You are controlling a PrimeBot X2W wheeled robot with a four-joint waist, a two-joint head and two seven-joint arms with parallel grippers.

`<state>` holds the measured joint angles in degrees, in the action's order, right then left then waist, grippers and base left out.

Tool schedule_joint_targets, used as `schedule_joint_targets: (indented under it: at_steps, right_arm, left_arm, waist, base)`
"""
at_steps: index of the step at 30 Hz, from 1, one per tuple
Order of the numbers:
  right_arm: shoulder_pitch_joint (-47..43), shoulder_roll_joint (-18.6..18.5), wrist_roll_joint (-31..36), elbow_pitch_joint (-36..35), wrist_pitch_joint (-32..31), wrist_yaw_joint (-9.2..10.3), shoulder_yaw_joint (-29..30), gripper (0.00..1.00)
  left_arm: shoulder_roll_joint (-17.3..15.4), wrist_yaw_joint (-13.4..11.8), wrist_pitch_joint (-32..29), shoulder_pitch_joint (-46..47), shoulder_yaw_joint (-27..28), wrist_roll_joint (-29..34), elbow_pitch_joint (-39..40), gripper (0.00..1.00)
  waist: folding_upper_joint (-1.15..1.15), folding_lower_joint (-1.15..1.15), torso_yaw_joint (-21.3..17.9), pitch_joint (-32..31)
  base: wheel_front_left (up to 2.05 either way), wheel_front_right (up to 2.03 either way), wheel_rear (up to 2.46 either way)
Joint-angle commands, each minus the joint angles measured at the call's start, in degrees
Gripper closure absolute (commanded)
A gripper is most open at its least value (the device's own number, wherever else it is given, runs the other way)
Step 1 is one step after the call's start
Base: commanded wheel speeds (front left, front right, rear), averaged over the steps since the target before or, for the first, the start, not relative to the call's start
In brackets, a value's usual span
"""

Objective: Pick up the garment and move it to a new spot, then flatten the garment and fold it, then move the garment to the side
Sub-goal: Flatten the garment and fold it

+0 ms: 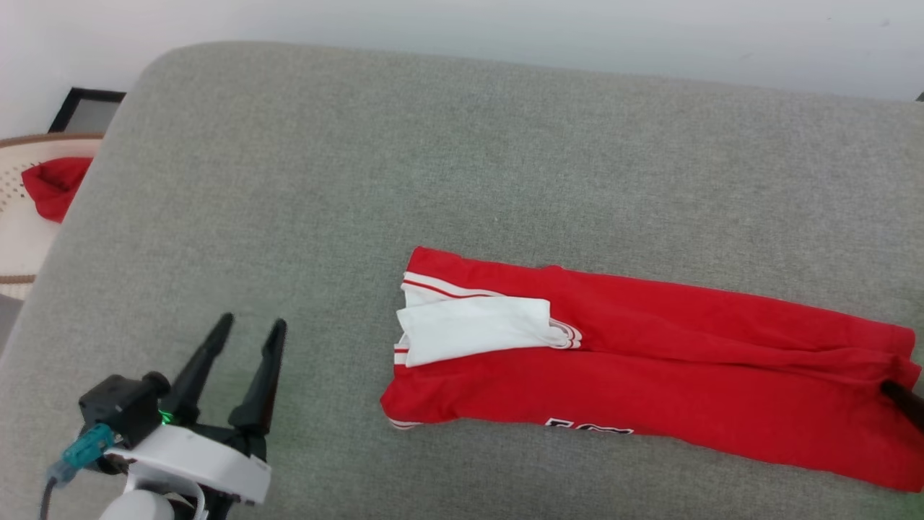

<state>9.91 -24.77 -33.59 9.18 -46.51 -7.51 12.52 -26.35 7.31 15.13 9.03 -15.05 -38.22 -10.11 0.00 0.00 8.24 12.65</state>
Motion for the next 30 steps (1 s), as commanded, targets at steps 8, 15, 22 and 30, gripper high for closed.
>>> schedule_joint_targets:
  at_steps: [8, 15, 22, 30]
  right_arm:
    - [3.14, 2.94, 2.74, 0.78, -6.76, 0.05, 0.12, 0.00]
    - [4.78, 7.05, 7.80, 2.51, -12.02, 0.06, 1.28, 0.00]
    - [4.03, 11.14, 9.78, 3.23, -16.55, 0.02, 0.99, 0.04]
    - [4.78, 10.97, 8.82, 1.10, -13.54, 0.01, 1.47, 1.00]
  left_arm:
    - [7.01, 0.16, -0.07, -0.73, 7.02, 11.00, 1.59, 0.00]
    - [9.05, 0.19, -0.07, 0.99, 7.97, 12.66, 1.81, 0.00]
    - [9.74, 0.20, -0.07, 2.17, 8.32, 13.08, 1.62, 0.00]
    - [10.17, 0.21, -0.07, 3.07, 8.64, 13.29, 1.90, 0.00]
  waist:
    - [0.00, 0.00, 0.37, 2.41]
    - [0.00, 0.00, 0.49, 4.89]
    - [0.00, 0.00, 0.58, 6.37]
    - [0.00, 0.00, 0.07, 7.03]
  base:
    - [0.00, 0.00, 0.00]
    - [0.00, 0.00, 0.00]
    - [0.00, 0.00, 0.00]
    - [0.00, 0.00, 0.00]
